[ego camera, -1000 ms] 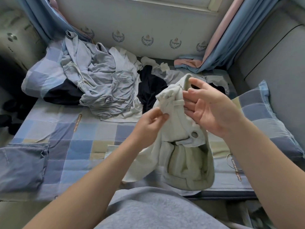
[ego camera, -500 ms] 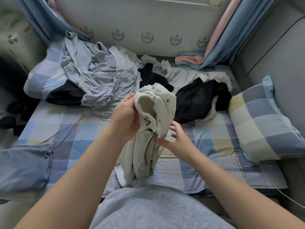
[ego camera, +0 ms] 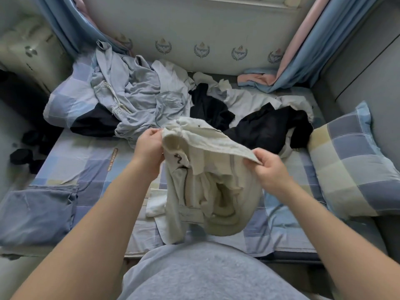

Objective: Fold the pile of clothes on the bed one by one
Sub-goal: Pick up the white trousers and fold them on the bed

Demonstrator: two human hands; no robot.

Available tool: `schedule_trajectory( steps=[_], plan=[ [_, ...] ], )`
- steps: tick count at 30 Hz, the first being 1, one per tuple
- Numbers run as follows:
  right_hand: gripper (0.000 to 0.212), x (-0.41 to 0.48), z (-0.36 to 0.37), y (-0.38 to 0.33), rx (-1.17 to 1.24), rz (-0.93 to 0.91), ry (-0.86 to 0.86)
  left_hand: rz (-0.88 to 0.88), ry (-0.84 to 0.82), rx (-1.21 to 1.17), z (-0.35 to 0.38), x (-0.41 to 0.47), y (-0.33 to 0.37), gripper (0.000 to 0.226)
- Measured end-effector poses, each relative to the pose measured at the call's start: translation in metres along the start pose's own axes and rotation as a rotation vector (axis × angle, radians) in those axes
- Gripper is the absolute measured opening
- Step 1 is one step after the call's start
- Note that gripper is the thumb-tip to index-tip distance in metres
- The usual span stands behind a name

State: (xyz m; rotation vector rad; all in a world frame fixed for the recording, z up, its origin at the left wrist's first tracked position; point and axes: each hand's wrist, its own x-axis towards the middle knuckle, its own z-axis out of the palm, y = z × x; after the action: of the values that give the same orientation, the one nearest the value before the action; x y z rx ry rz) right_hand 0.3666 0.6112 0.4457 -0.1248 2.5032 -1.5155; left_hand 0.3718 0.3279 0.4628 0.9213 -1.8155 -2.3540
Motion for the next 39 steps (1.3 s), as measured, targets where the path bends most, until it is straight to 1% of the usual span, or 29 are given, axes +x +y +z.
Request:
schedule_trajectory(
  steps=[1,2,3,4,5,6,7,8,9,10,12,13,14,16,18,19,20,21,22,24,25,27,30,33,37,38,39],
  plan=[
    [0.015,0.001,-0.011,-0.011,0.023,-0.019,-0.025,0.021,0.041,0.134,0.000,0.000,-0.001,0.011],
    [0.015,0.000,-0.020,-0.023,0.034,-0.038,-0.060,0.060,0.036,0.256,0.002,-0.001,-0.003,0.017],
    [0.016,0.000,-0.026,-0.035,0.031,-0.057,-0.106,0.113,-0.043,0.344,0.006,-0.006,-0.003,0.026],
    [0.019,0.000,-0.030,-0.046,0.019,-0.078,-0.155,0.161,-0.187,0.407,0.012,-0.013,-0.003,0.034],
    [0.022,0.000,-0.030,-0.056,-0.007,-0.092,-0.196,0.170,-0.372,0.469,0.018,-0.021,-0.004,0.038],
    [0.027,0.000,-0.028,-0.065,-0.033,-0.098,-0.224,0.152,-0.563,0.538,0.026,-0.031,-0.006,0.040],
    [0.036,0.001,-0.025,-0.072,-0.047,-0.097,-0.234,0.136,-0.717,0.601,0.034,-0.038,-0.011,0.040],
    [0.044,0.002,-0.022,-0.079,-0.055,-0.096,-0.234,0.157,-0.808,0.651,0.042,-0.043,-0.018,0.038],
    [0.049,0.004,-0.019,-0.083,-0.061,-0.102,-0.226,0.220,-0.820,0.694,0.049,-0.044,-0.023,0.031],
    [0.052,0.006,-0.018,-0.087,-0.072,-0.114,-0.218,0.305,-0.776,0.727,0.053,-0.042,-0.027,0.021],
    [0.051,0.011,-0.019,-0.093,-0.102,-0.131,-0.207,0.452,-0.632,0.791,0.057,-0.033,-0.024,0.004],
    [0.048,0.014,-0.021,-0.095,-0.130,-0.130,-0.208,0.479,-0.574,0.818,0.057,-0.028,-0.017,0.009],
    [0.045,0.017,-0.023,-0.099,-0.162,-0.125,-0.217,0.498,-0.529,0.842,0.056,-0.023,-0.009,0.018],
    [0.035,0.027,-0.031,-0.111,-0.235,-0.116,-0.270,0.575,-0.444,0.896,0.055,-0.014,0.014,0.032],
    [0.019,0.039,-0.043,-0.128,-0.318,-0.080,-0.404,0.698,-0.338,0.939,0.056,-0.005,0.045,0.034],
    [0.017,0.046,-0.049,-0.134,-0.357,-0.047,-0.474,0.752,-0.285,0.937,0.057,-0.001,0.064,0.032],
    [0.019,0.053,-0.053,-0.138,-0.396,-0.028,-0.509,0.803,-0.243,0.923,0.058,0.002,0.084,0.030],
    [0.020,0.062,-0.056,-0.140,-0.437,-0.031,-0.503,0.850,-0.213,0.908,0.059,0.004,0.105,0.026],
    [0.017,0.070,-0.057,-0.142,-0.472,-0.059,-0.466,0.900,-0.191,0.894,0.060,0.003,0.127,0.024],
    [0.004,0.084,-0.054,-0.152,-0.531,-0.157,-0.334,0.977,-0.160,0.901,0.059,0.001,0.169,0.024],
    [0.007,0.091,-0.052,-0.160,-0.546,-0.202,-0.257,0.994,-0.142,0.914,0.058,-0.001,0.190,0.025],
    [0.020,0.101,-0.047,-0.185,-0.529,-0.254,-0.126,1.028,-0.099,0.947,0.054,-0.005,0.231,0.027],
    [0.019,0.116,-0.050,-0.237,-0.404,-0.297,0.017,1.101,-0.012,1.041,0.041,-0.012,0.287,0.028],
    [0.019,0.126,-0.065,-0.304,-0.211,-0.369,0.067,1.198,0.108,1.137,0.016,-0.016,0.333,0.028],
    [0.012,0.121,-0.084,-0.396,-0.158,-0.522,0.122,1.286,0.259,1.321,-0.029,-0.029,0.393,0.013],
    [0.008,0.119,-0.086,-0.418,-0.137,-0.561,0.130,1.313,0.276,1.353,-0.038,-0.035,0.408,0.011],
    [0.007,0.117,-0.089,-0.437,-0.121,-0.595,0.143,1.329,0.285,1.376,-0.044,-0.042,0.422,0.014]
  ],
)
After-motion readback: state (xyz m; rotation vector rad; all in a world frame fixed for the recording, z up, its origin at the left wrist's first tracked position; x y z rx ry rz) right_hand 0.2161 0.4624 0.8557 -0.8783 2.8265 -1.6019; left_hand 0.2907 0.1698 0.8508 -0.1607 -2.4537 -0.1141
